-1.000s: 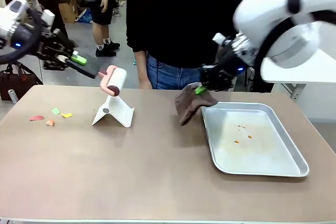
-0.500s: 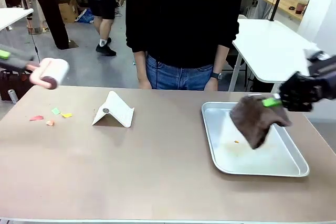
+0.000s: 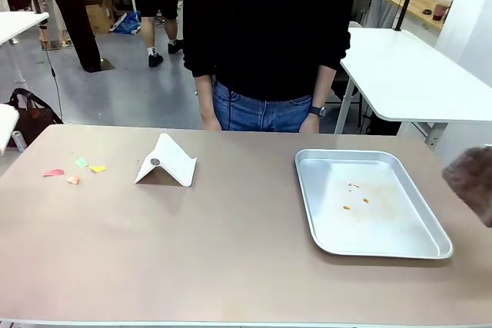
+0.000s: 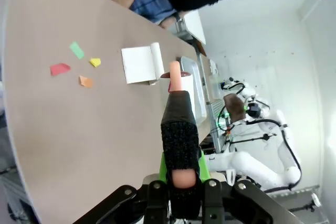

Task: Clean the surface of the table.
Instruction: Hold the Lint Roller with your left hand and the towel with your right hand.

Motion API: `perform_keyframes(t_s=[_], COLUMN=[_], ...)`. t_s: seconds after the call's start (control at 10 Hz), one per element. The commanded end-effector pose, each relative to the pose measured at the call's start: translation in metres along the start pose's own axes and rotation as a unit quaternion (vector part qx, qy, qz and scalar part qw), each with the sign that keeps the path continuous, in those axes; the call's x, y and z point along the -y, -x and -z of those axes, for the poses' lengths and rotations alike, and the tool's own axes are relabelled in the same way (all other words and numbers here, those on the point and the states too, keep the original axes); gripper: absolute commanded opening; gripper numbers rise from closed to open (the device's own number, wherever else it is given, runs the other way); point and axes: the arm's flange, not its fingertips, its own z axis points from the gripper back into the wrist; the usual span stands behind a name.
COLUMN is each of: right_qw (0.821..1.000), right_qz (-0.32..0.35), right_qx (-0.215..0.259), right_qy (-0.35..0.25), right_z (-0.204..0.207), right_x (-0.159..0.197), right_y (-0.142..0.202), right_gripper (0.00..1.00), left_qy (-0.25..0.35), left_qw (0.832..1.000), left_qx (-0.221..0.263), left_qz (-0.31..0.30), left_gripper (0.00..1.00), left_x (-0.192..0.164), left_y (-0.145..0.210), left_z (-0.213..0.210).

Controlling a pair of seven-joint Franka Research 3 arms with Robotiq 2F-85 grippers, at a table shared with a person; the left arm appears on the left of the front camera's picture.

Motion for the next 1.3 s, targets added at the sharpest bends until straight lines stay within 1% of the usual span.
perform_keyframes(t_s=[0.0, 0.1, 0.2, 0.4, 0.5, 0.6, 0.7, 1.2], right_qw=[1.000, 0.999, 0.999, 0.998, 0.998, 0.997, 0.999, 0.999], right_qz=[-0.010, -0.007, -0.002, 0.000, -0.006, 0.002, 0.013, 0.013], right_qx=[-0.006, 0.013, 0.027, 0.045, 0.053, 0.075, 0.038, 0.038], right_qy=[-0.016, -0.034, -0.033, -0.033, -0.033, 0.000, -0.027, -0.027], right_z=[-0.021, -0.027, -0.029, -0.031, -0.031, -0.028, -0.030, -0.030], right_x=[0.021, 0.034, 0.042, 0.045, 0.044, 0.042, 0.046, 0.046], right_y=[-0.013, -0.014, -0.013, -0.009, -0.009, -0.008, -0.008, -0.008], right_gripper=[0.00, 0.00, 0.00, 0.00, 0.00, 0.00, 0.00, 0.00], left_qy=[0.058, 0.059, 0.059, 0.059, 0.049, 0.033, 0.050, 0.050], left_qw=[0.997, 0.997, 0.997, 0.997, 0.998, 0.998, 0.998, 0.998], left_qx=[0.039, 0.048, 0.044, 0.042, 0.039, 0.043, 0.043, 0.043], left_qz=[0.035, 0.034, 0.025, 0.018, 0.016, 0.011, 0.010, 0.010], left_gripper=[0.00, 0.00, 0.00, 0.00, 0.00, 0.00, 0.00, 0.00], left_x=[-0.010, -0.012, -0.015, -0.019, -0.019, -0.016, -0.021, -0.021], left_y=[0.006, 0.020, 0.029, 0.035, 0.033, 0.029, 0.033, 0.033], left_z=[-0.035, -0.043, -0.042, -0.036, -0.032, -0.026, -0.039, -0.039])
